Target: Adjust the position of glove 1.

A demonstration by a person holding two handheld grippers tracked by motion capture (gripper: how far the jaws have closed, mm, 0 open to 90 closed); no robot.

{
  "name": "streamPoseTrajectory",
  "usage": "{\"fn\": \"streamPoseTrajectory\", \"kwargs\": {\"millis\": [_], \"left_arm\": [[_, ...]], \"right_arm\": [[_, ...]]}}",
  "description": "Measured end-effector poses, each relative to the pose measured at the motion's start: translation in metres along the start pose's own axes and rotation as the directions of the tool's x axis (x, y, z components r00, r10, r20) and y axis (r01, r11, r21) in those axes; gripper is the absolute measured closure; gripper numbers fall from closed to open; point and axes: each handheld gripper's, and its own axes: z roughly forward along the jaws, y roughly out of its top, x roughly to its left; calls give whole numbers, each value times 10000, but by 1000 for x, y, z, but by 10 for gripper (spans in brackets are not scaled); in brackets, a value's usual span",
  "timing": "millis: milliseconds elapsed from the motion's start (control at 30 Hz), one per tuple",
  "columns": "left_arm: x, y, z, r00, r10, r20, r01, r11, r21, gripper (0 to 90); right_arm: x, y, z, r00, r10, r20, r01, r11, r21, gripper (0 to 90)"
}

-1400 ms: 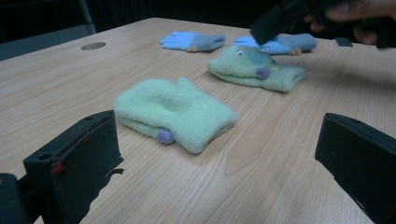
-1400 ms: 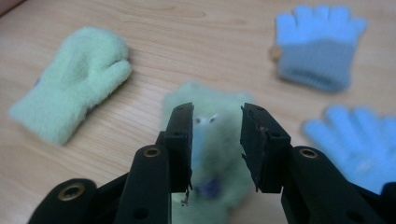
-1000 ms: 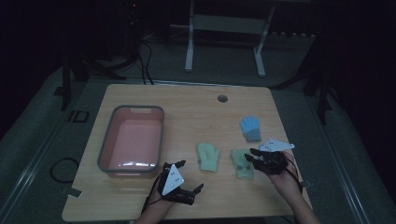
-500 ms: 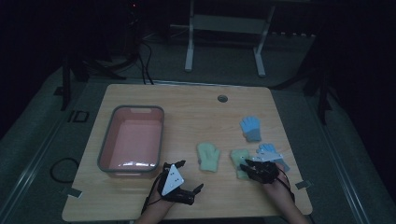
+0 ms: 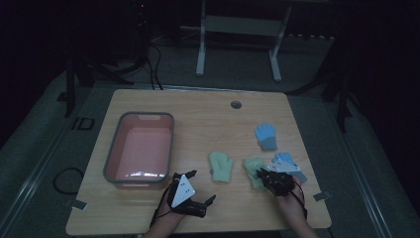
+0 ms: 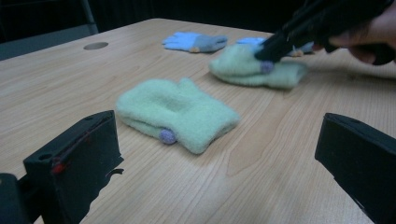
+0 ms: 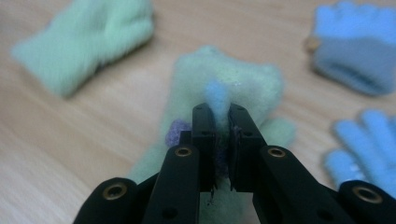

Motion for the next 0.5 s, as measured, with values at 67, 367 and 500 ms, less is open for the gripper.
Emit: {"fn": "streamPoseTrajectory", "kwargs": {"millis": [67, 367, 500], "left_arm": [[0, 0, 0, 10000, 8, -1, -8, 10000, -11, 2], [0, 0, 0, 10000, -8, -43, 8, 10000, -17, 2], [1, 0, 0, 10000, -72, -38, 71, 10000, -56, 2]], "right_arm": [[1, 9, -5, 9998, 113, 171, -110, 9998, -171, 831], [13, 60, -22, 9939, 803, 750, -724, 9920, -1034, 831], [27, 81, -25, 9932, 905, 732, -808, 9888, -1255, 831]]}}
